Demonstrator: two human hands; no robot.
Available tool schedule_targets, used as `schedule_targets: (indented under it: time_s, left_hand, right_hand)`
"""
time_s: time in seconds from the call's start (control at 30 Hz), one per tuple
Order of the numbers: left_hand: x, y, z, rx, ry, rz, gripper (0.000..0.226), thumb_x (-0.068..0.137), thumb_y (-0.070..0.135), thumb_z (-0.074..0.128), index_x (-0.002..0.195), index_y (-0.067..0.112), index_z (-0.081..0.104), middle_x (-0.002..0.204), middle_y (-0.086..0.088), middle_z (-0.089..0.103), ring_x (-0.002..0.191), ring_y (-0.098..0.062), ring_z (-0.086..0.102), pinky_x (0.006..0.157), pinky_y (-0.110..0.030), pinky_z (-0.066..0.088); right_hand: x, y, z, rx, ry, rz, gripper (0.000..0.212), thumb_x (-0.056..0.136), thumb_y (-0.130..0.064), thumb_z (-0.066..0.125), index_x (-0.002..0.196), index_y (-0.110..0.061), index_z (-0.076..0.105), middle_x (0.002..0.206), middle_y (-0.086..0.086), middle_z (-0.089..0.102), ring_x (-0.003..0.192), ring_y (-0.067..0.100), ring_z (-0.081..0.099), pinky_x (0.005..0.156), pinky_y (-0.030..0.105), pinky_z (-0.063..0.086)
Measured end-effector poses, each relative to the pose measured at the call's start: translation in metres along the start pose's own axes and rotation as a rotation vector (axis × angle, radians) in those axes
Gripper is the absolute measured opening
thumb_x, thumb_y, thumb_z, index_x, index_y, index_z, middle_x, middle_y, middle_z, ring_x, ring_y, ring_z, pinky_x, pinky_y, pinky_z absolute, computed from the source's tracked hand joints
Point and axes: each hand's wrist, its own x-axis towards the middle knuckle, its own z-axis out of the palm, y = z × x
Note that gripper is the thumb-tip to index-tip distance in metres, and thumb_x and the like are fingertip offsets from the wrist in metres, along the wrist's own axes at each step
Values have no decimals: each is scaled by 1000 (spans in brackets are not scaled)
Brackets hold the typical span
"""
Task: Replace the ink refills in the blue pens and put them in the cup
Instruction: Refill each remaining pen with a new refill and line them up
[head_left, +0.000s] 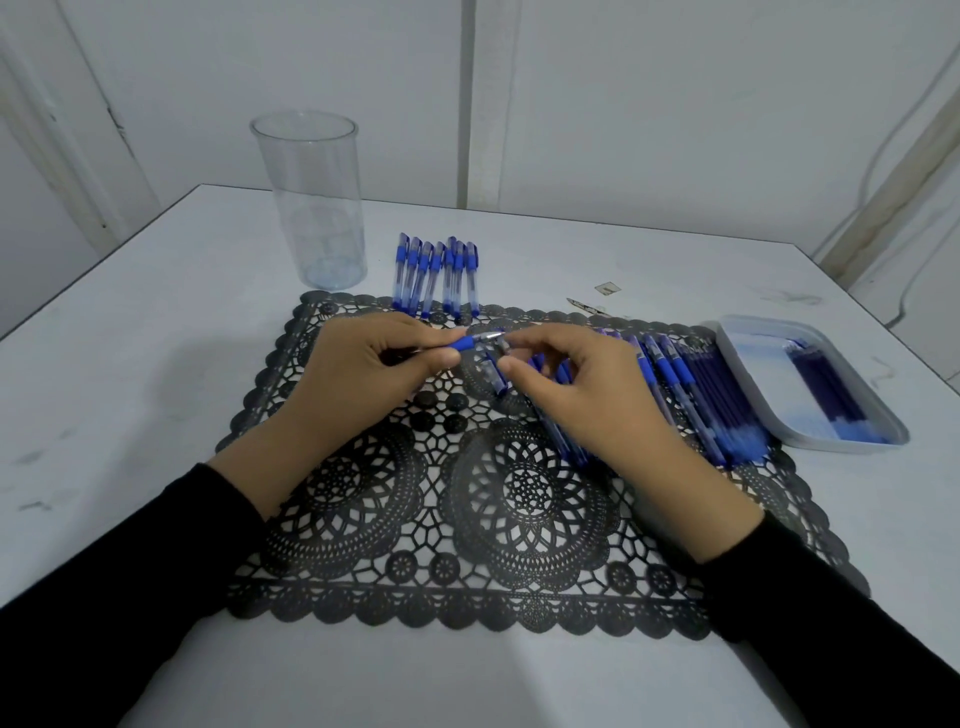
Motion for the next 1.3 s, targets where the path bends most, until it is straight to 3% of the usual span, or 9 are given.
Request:
schedule_targets:
  time_s: [0.1,0.17,0.4,0.53,0.7,0.8,1.1,1.2,1.3]
  left_hand:
    - [0,-4,-5,34,26,-55,27,82,20,79,109,20,76,96,12,74,87,2,69,85,-18,54]
    - [0,-4,-7,48,36,-70,27,82,19,79,109,22,75,95,16,73,89,3,69,85,-13,52]
    - [-1,-2,-7,49,28,-83,27,82,17,79,108,21,75,95,14,73,89,3,69,84,-10,50]
    - [-1,-1,-7,48,24,-85,27,82,17,79,108,19,76,96,11,74,89,3,69,84,-10,50]
    - [-2,1,-8,23,13,-126,27,81,18,79,107,22,75,94,18,72,89,6,68,83,-8,50]
    - [-2,3,-8,6,-1,-139,27,80,17,80,106,21,75,92,20,71,87,7,68,82,-7,49]
    - [-5,10,-3,-18,18,-110,28,76,20,83,103,21,77,87,13,75,79,-6,72,77,-18,57]
    - [-6,12,-2,-45,57,-90,26,76,21,83,101,19,78,84,7,76,74,-14,72,74,-28,58]
    - [-4,13,-1,-57,58,-26,24,77,19,81,100,13,78,85,6,76,75,-9,72,72,-26,59]
  right_hand:
    - [3,2,8,-313,-74,-103,29,90,-36,67,108,-14,71,98,-2,69,92,11,56,88,26,45]
    - [5,3,16,-468,-107,-153,33,92,-39,63,105,-10,70,97,5,67,96,22,55,90,38,44]
    - [6,-4,26,-621,-155,-204,29,98,-26,54,119,-10,67,107,7,66,104,28,52,90,42,41]
    - [5,-1,24,-524,-40,-201,20,93,-16,60,108,-12,73,91,7,69,84,29,61,76,42,50]
    - [7,-5,0,-84,116,-24,18,93,-16,63,107,-17,73,100,0,67,87,10,62,77,19,49]
    - [6,-6,-4,4,135,-39,17,92,-12,64,104,-19,74,98,-1,66,86,4,61,76,11,47]
    - [4,-9,2,95,41,-58,18,91,-8,65,105,-17,72,96,-7,67,85,3,61,78,14,47]
    - [3,-11,1,242,42,5,13,91,-10,67,102,-14,72,89,-6,68,77,3,61,69,13,46]
    - [3,-12,0,306,68,24,10,89,-10,70,97,-13,74,82,-10,67,70,-2,59,65,12,45]
